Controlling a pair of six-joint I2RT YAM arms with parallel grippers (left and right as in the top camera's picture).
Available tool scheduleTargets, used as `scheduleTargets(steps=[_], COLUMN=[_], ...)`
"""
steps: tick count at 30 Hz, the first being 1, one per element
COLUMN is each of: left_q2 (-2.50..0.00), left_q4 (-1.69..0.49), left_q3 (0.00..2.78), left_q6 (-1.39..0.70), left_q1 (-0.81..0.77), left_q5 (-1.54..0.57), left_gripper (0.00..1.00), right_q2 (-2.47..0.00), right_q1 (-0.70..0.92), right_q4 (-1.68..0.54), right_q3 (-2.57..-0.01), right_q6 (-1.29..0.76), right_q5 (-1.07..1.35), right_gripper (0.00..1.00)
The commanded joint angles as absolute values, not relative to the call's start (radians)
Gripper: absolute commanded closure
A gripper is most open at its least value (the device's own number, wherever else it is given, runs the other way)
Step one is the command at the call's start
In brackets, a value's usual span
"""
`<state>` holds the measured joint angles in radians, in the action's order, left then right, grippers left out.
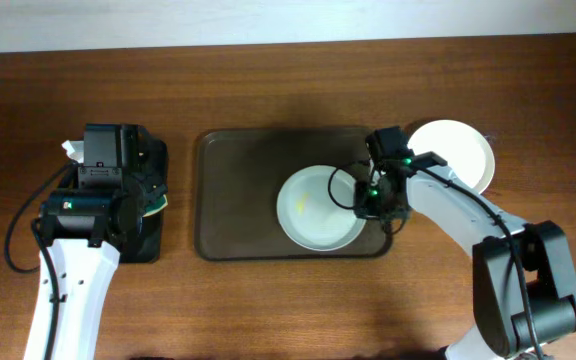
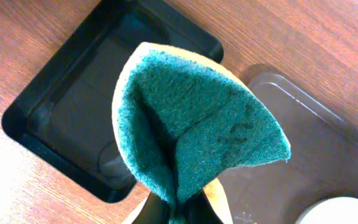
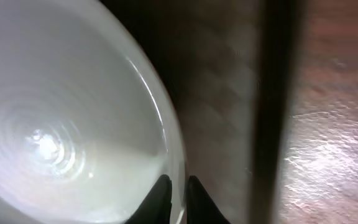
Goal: Clean dirty plates on tray and stack at the side
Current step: 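Grasp the rim of the pale blue-green plate with the right gripper, then scrub the pale plate with the sponge in the left gripper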
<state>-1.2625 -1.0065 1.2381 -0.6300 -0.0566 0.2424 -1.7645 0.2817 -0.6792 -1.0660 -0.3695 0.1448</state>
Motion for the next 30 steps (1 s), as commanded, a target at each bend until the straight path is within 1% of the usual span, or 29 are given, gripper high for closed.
scheduleTargets(steps=[1,3,7,9,10,11,12,13,15,17,19,20,21,24,27,28,30], left_q2=[-1.264,-1.264,-1.264,-1.264,-1.264,-1.264,-1.264,-1.268,-1.316,-1.376,-1.486,-1.547,-1.595,-1.752,-1.851,-1.879,-1.922], left_q4=[-1.004,-1.005,-1.005,-1.004,-1.003,-1.003,-0.983,-0.962,-0.925,-0.902,-0.859,-0.83,-0.809,-0.747,-0.695,-0.692,-0.692], left_q3=[1.243,1.243,1.243,1.243,1.243,1.243,1.243,1.243,1.243,1.243,1.243,1.243,1.243,1.243,1.243,1.243,1.243], left_q6=[-0.64,-0.64,-0.64,-0.64,-0.638,-0.628,-0.558,-0.506,-0.387,-0.329,-0.294,-0.293,-0.293,-0.275,-0.307,-0.345,-0.354], left_q1=[-0.051,-0.051,-0.051,-0.052,-0.052,-0.052,-0.052,-0.052,-0.053,-0.076,-0.139,-0.179,-0.211,-0.318,-0.361,-0.362,-0.364], left_q5=[0.239,0.239,0.239,0.232,0.227,0.215,0.13,0.065,-0.146,-0.247,-0.333,-0.353,-0.356,-0.382,-0.381,-0.381,-0.382], left_gripper=[1.0,1.0,1.0,1.0,1.0,1.0,1.0,1.0,1.0,1.0,1.0,1.0,1.0,1.0,1.0,1.0,1.0], right_q2=[-1.771,-1.781,-1.815,-1.842,-1.856,-1.862,-1.862,-1.862,-1.862,-1.862,-1.862,-1.862,-1.862,-1.862,-1.862,-1.862,-1.862], right_q1=[0.362,0.366,0.367,0.368,0.368,0.37,0.376,0.381,0.382,0.393,0.41,0.416,0.424,0.425,0.425,0.425,0.425], right_q4=[-0.6,-0.595,-0.558,-0.534,-0.519,-0.508,-0.484,-0.481,-0.479,-0.47,-0.451,-0.429,-0.425,-0.425,-0.422,-0.422,-0.421], right_q3=[-1.034,-1.03,-1.029,-1.029,-1.029,-1.029,-1.029,-1.029,-1.029,-1.029,-1.029,-1.029,-1.03,-1.03,-1.03,-1.03,-1.03], right_q6=[-0.41,-0.498,-0.514,-0.514,-0.514,-0.514,-0.514,-0.514,-0.514,-0.513,-0.467,-0.395,-0.371,-0.371,-0.374,-0.374,-0.375], right_q5=[0.173,0.081,0.081,0.141,0.204,0.226,0.228,0.229,0.233,0.236,0.255,0.315,0.333,0.324,0.318,0.318,0.312], right_gripper=[0.75,0.76,0.73,0.72,0.68,0.73,0.96,0.96,0.96,0.96,0.96,0.96,0.96,0.96,0.96,0.96,0.96])
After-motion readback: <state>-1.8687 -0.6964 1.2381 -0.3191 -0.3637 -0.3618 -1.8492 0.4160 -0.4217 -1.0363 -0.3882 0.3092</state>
